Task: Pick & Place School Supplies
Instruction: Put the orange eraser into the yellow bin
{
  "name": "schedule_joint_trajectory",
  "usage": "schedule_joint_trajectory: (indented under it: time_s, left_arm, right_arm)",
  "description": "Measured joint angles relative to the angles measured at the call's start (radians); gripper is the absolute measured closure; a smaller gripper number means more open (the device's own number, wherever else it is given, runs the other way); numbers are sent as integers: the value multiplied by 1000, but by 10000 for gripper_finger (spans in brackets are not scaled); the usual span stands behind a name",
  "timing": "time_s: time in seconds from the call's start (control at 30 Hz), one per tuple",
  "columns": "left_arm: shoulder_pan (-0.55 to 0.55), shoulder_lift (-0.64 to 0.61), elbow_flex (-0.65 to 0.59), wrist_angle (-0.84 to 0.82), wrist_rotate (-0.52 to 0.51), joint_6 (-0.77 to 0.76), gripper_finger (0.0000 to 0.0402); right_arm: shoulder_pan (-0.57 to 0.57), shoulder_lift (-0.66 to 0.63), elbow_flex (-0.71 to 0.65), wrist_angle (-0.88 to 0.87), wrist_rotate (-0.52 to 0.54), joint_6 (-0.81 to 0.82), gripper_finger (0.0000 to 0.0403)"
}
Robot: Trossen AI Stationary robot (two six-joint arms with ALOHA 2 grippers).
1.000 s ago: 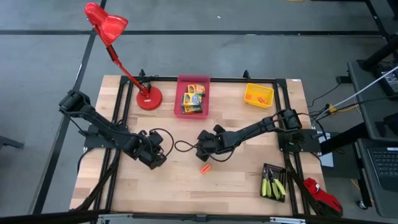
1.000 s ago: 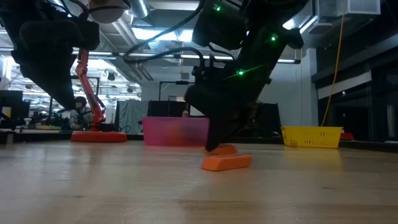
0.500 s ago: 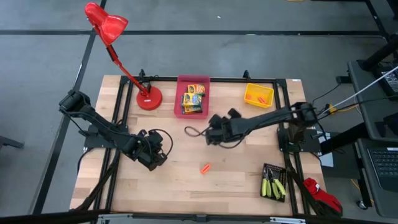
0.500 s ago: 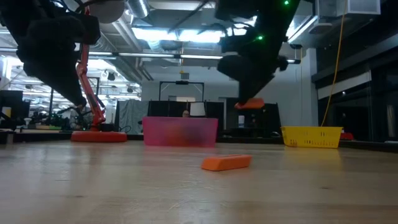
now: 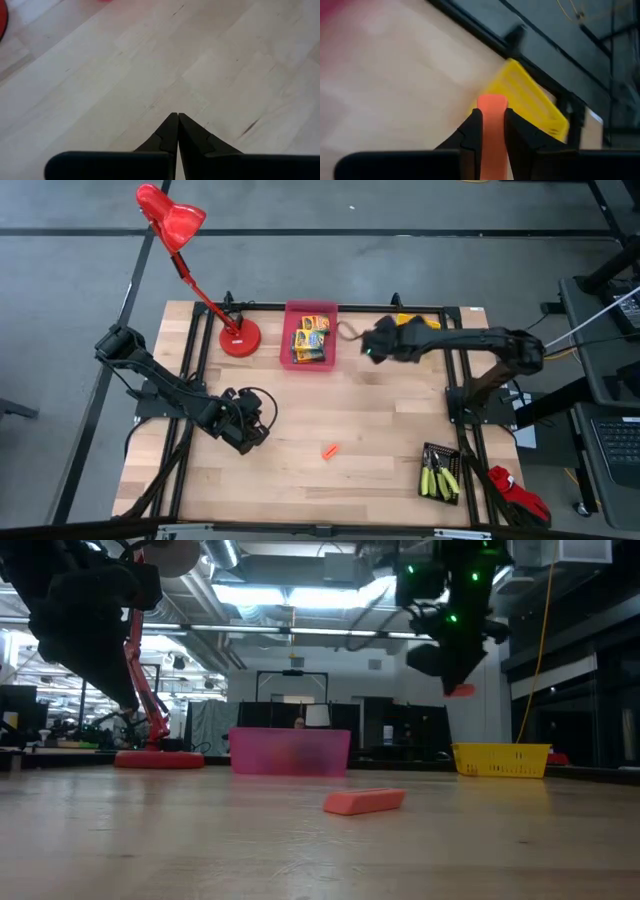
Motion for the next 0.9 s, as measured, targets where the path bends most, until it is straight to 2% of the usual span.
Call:
schedule_joint_trajectory:
  time_s: [0.23, 0.4, 0.57, 0.73, 0.9]
  left_arm:
    - [0, 0, 0, 0, 4, -14, 398]
    - [1, 0, 0, 0, 13, -24, 394]
    - [1, 0, 0, 0, 23, -44, 399]
    - [1, 0, 0, 0, 23, -76, 395]
    - [1, 0, 0, 0, 22, -100, 393]
  right_arm:
    - [-222, -92, -116, 55, -43, -66, 339]
    - [-355, -101, -126, 146, -78, -182, 339]
    - [-482, -101, -126, 224, -164, -222, 339]
    - [-565, -86, -126, 228, -265, -224, 339]
    - [-573, -82, -126, 219, -268, -225, 339]
